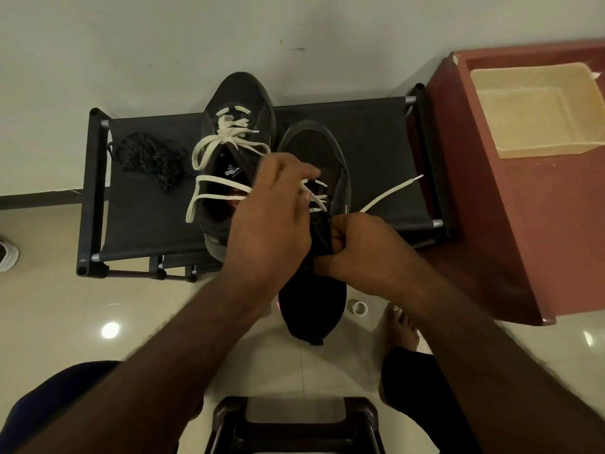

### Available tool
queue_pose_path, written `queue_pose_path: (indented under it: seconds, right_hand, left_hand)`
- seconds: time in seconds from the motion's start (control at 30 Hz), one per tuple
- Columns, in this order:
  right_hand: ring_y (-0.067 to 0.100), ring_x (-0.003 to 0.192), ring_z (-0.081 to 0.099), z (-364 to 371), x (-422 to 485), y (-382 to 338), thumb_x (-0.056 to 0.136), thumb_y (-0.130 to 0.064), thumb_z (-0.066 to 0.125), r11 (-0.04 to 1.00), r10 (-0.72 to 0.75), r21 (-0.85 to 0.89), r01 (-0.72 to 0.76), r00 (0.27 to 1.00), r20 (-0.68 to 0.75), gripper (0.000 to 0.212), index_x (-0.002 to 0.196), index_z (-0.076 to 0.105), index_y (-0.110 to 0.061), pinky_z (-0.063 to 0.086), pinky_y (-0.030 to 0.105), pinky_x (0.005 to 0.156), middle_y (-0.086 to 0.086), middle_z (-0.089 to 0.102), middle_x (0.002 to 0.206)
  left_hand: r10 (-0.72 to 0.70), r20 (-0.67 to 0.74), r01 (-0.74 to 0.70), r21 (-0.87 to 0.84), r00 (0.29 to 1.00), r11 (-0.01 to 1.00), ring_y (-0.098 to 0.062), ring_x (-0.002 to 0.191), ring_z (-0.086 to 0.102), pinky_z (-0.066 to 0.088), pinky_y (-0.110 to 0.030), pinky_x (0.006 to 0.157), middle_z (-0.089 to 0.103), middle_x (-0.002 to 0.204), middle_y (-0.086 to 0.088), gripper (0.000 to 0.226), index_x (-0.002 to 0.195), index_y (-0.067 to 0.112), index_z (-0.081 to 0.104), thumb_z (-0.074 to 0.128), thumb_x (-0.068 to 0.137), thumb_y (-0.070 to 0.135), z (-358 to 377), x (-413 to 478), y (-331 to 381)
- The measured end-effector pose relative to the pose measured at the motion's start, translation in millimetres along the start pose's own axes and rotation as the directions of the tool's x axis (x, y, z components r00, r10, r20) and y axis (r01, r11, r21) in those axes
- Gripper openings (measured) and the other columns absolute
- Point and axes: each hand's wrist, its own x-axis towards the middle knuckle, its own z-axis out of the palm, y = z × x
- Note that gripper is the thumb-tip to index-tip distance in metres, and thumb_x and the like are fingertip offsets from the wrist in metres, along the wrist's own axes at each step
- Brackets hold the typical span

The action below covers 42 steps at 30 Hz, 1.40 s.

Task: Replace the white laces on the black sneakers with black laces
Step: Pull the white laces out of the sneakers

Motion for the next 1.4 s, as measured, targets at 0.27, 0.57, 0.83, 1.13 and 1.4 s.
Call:
queue_pose_path:
  seconds: [0.27, 0.57, 0.83, 1.13, 1.4]
  right_hand:
    - [0.004, 0.046, 0.046, 1.5, 0.1, 0.7, 0.077, -0.029, 0.08, 1.0, -0.032, 0.001, 0.032, 0.999, 0.011, 0.038, 0.06, 0.046, -0.026, 0.034, 0.017, 0.05, -0.012, 0.048, 0.046]
    - [0.008, 0.05, 0.047, 0.8, 0.7, -0.1, 0.074, -0.03, 0.08, 1.0, -0.006, 0.024, 0.007, 1.0, -0.013, 0.04, 0.059, 0.045, -0.021, 0.047, 0.034, 0.057, -0.008, 0.046, 0.049]
    - [0.003, 0.044, 0.045, 1.0, -1.3, 0.8, 0.075, -0.026, 0.078, 0.998, -0.05, 0.022, 0.05, 0.999, -0.012, 0.038, 0.058, 0.045, -0.025, 0.032, 0.017, 0.048, -0.016, 0.047, 0.044]
    - [0.005, 0.046, 0.044, 1.5, -0.8, 1.4, 0.074, -0.031, 0.08, 0.999, -0.045, 0.009, 0.045, 0.998, -0.035, 0.041, 0.057, 0.043, -0.024, 0.036, 0.024, 0.051, -0.012, 0.046, 0.045]
    - [0.007, 0.047, 0.044, 0.6, 0.9, 0.2, 0.074, -0.028, 0.079, 0.998, -0.014, 0.052, 0.017, 0.999, -0.051, 0.038, 0.057, 0.044, -0.024, 0.039, 0.028, 0.053, -0.012, 0.045, 0.043]
  left_hand:
    - [-0.075, 0.21, 0.034, 0.193, 0.975, 0.981, -0.024, 0.099, 0.062, 0.052, -0.034, 0.088, 0.058, 0.119, -0.007, 0.03, 0.122, 0.01, 0.066, 0.055, 0.095, 0.004, 9.8, -0.5, -3.6]
    - [-0.016, -0.278, 0.009, -0.028, 0.961, 1.0, 0.008, 0.087, 0.053, 0.047, -0.006, 0.075, 0.057, 0.11, 0.0, 0.02, 0.11, 0.007, 0.07, 0.058, 0.095, 0.004, -7.5, 2.8, -2.5]
    - [0.058, 0.264, -0.097, 0.137, 0.963, 0.986, -0.024, 0.116, 0.061, 0.052, -0.04, 0.097, 0.057, 0.137, -0.002, 0.052, 0.133, 0.014, 0.06, 0.058, 0.085, -0.006, 9.5, -1.2, -7.7]
    - [-0.124, -0.074, 0.116, -0.105, 0.99, 0.988, -0.01, 0.09, 0.062, 0.054, -0.03, 0.079, 0.065, 0.1, -0.001, 0.017, 0.106, 0.01, 0.067, 0.056, 0.095, 0.004, 4.5, -0.7, -1.5]
    - [-0.009, 0.061, 0.006, 0.047, 0.998, 0.999, -0.007, 0.109, 0.058, 0.045, -0.014, 0.092, 0.056, 0.133, -0.001, 0.041, 0.132, 0.014, 0.058, 0.054, 0.094, -0.001, 1.7, 0.3, -0.6]
